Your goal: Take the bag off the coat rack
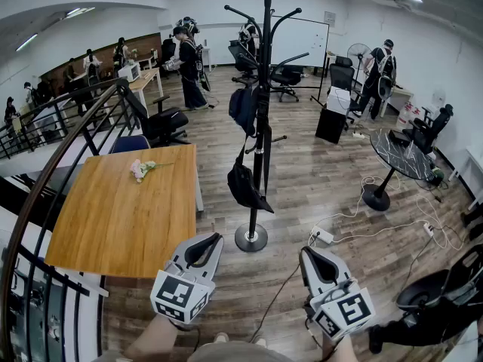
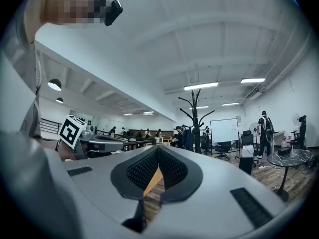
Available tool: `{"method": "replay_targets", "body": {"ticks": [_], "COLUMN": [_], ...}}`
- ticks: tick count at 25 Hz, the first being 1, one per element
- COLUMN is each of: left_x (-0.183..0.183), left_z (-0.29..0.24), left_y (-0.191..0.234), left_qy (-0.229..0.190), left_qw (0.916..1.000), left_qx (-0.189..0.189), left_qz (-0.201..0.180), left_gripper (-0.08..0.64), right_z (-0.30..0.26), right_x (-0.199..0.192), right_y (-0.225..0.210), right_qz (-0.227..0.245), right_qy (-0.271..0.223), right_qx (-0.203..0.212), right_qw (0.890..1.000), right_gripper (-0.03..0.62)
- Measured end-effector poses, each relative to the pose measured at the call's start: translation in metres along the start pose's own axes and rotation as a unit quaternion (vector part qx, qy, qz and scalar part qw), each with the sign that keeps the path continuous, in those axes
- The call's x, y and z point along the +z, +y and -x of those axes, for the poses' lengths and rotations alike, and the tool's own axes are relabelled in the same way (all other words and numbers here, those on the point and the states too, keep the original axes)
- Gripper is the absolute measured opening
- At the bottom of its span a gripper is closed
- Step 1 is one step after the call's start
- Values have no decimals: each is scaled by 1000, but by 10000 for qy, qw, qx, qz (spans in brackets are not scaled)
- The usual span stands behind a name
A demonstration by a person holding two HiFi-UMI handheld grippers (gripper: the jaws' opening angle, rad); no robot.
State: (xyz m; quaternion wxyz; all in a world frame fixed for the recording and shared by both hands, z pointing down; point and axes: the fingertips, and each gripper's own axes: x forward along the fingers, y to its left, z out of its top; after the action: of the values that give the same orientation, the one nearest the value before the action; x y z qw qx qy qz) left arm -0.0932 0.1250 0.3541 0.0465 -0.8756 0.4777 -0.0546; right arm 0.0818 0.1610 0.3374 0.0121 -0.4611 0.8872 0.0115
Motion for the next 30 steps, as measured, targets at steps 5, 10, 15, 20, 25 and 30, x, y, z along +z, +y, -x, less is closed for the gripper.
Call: {"method": "replay_targets", "body": {"ticks": [5, 10, 15, 20, 25, 30], "left_x": [1, -1, -5, 0, -10, -23], "left_z": [-6, -13, -23, -24, -27, -46], "left_y": [-8, -19, -33, -30, -23, -16], "left_qy": [44, 49, -21, -222, -93, 77], "left_qw": [10000, 9998, 9991, 9959, 9942, 9946], "left_qx": [47, 190, 368, 795, 992, 944], "left_qz": [17, 57, 188, 383, 415, 422], "left_gripper": [31, 31, 31, 107, 138, 138], "right_z": [4, 11, 20, 18, 7, -11], "right_x": [0, -6, -9, -8, -18, -29], "right_y": [-12, -22, -37, -56, -68, -84], "right_qz": [-130, -166, -219, -378, -410, -487], "right_qy": [-52, -68, -141, -387, -294, -245], "right_qx": [24, 205, 364, 344, 425, 444], "right_qw": [9999, 9996, 9990, 9979, 9978, 9975], "right_gripper": [32, 32, 32, 134, 183, 183]}}
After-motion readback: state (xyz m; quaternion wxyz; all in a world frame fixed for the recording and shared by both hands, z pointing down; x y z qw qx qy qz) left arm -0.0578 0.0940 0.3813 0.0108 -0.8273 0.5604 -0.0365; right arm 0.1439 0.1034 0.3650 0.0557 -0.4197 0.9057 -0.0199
